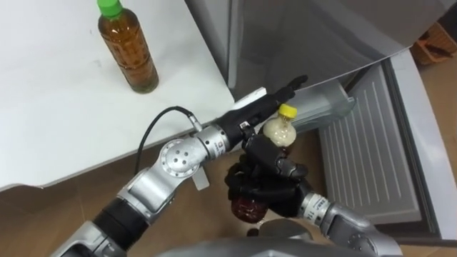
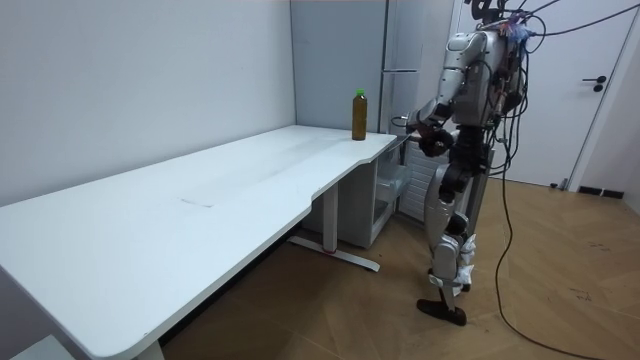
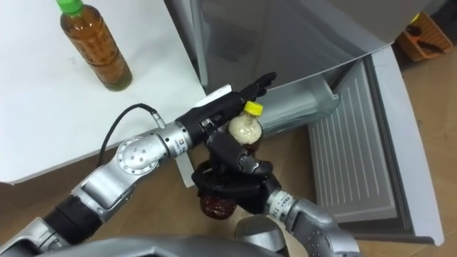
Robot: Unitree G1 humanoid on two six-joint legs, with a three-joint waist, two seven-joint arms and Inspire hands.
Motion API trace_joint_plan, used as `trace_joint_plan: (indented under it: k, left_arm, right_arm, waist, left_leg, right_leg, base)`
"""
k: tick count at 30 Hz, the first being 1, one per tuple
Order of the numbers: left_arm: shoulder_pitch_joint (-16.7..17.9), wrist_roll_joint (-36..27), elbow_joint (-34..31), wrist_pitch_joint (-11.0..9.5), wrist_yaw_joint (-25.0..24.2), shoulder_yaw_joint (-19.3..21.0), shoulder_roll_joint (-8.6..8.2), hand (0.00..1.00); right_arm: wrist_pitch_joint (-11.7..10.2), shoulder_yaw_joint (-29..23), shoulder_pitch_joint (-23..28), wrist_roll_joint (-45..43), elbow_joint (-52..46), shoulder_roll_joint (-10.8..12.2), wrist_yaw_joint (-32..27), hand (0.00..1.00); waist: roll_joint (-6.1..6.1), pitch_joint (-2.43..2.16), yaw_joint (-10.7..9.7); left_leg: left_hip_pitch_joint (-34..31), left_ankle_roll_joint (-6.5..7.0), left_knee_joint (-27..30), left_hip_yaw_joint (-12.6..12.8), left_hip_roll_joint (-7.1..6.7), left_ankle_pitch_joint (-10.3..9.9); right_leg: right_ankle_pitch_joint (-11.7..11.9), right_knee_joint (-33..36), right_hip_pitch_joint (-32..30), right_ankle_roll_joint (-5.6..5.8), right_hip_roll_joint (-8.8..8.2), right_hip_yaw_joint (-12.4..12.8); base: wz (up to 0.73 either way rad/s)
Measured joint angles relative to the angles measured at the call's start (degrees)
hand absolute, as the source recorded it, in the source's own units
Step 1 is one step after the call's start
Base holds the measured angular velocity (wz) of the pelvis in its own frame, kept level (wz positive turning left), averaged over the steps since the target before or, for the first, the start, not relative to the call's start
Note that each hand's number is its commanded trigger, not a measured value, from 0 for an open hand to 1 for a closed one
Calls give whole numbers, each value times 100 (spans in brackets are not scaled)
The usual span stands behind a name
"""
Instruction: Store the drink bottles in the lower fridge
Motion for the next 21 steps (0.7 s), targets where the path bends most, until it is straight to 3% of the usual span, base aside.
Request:
trace_joint_plan:
  k: [3, 7, 15, 21]
  left_arm:
    - [6, 290, 75, -34, 17, -120, 116, 0]
    - [-25, 395, 60, -116, 42, -192, 48, 0]
    - [-26, 398, 115, -135, 76, -253, 61, 0]
    - [-22, 376, 593, -148, -27, -302, -172, 0]
  right_arm:
    - [79, -287, 18, 11, 23, -88, -89, 100]
    - [79, -469, 17, 10, 23, -90, -211, 100]
    - [79, -474, 22, 64, 143, -49, -220, 100]
    - [80, -496, 47, 65, 475, -29, -349, 100]
  waist:
    - [-1, 0, -24]
    - [-15, -24, -64]
    - [-24, -25, -218]
    - [-79, -21, -387]
  left_leg:
    - [-3, 0, 0, 25, 0, 0]
    - [-16, 0, 0, 23, 4, 0]
    - [44, 0, -24, 20, 7, 0]
    - [82, 3, -99, 43, -3, 2]
  right_leg:
    - [0, 6, -12, 0, -2, 14]
    - [0, -41, 4, 0, 0, -5]
    - [3, -83, 95, -4, 1, -22]
    - [4, -88, 114, -2, 1, -2]
  base:
    - [-3]
    - [0]
    - [0]
    - [-2]
